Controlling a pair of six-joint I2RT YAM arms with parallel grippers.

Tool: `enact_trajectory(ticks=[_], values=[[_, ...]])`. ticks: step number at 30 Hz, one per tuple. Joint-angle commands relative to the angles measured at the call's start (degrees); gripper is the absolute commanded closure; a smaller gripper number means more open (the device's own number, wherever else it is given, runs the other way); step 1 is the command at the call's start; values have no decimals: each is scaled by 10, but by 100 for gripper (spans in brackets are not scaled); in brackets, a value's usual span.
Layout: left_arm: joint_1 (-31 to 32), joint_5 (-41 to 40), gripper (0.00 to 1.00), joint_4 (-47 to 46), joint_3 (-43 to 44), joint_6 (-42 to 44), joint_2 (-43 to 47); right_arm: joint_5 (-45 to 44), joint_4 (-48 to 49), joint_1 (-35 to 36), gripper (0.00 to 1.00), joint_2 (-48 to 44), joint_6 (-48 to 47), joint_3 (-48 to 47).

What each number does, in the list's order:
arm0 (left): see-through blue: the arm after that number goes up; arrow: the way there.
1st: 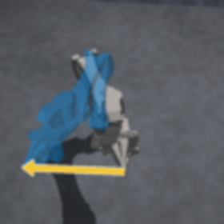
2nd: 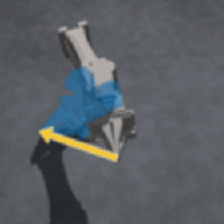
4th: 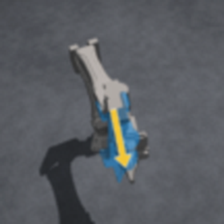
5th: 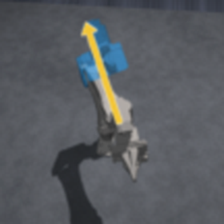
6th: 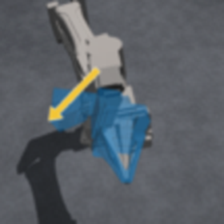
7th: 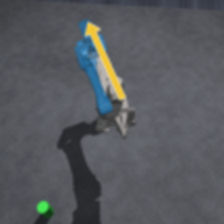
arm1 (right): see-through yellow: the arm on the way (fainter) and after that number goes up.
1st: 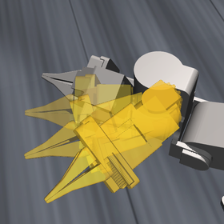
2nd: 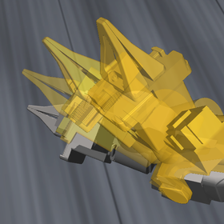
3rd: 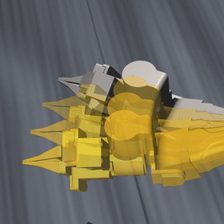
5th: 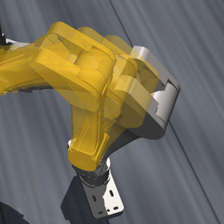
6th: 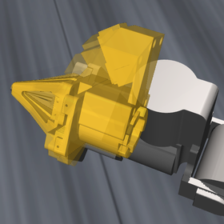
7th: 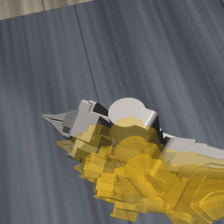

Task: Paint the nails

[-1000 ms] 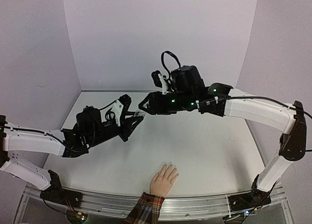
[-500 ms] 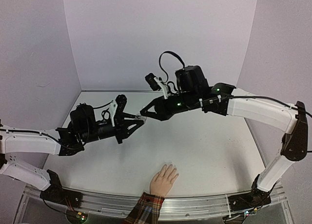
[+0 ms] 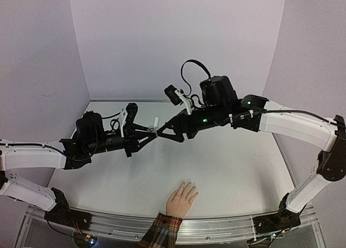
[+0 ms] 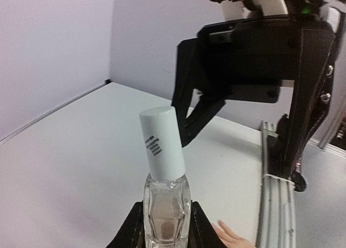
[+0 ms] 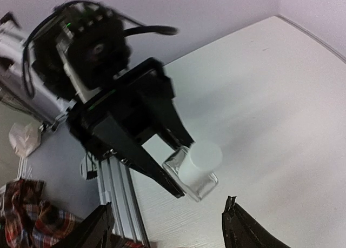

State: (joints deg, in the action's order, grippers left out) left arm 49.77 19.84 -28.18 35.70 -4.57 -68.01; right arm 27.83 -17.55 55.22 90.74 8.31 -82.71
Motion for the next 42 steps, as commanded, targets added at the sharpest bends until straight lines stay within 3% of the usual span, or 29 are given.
enact_trajectory(ticks=[1,5,8,13,17,19,23,31,37,42], values=[[30,-197,100,-13,32,40,-1,-143,28,3,31,-11,147,-32],[56,-245,100,-35,37,50,-23,-160,36,11,47,18,211,-57],[66,-253,100,-35,51,62,-44,-167,35,18,51,41,222,-80],[76,-257,100,-38,60,64,-58,-170,20,25,52,72,221,-115],[76,-251,100,-36,57,66,-52,-184,2,25,41,72,208,-114],[76,-245,100,-35,54,67,-47,-188,-16,25,40,69,197,-117],[77,-240,100,-29,49,70,-41,-176,-44,22,45,70,182,-126],[77,-227,100,-16,47,78,-30,-138,-112,14,65,86,151,-174],[78,-223,100,-14,45,81,-25,-117,-151,6,61,113,141,-210],[79,-220,100,-15,45,81,-25,-118,-151,5,65,121,139,-220]])
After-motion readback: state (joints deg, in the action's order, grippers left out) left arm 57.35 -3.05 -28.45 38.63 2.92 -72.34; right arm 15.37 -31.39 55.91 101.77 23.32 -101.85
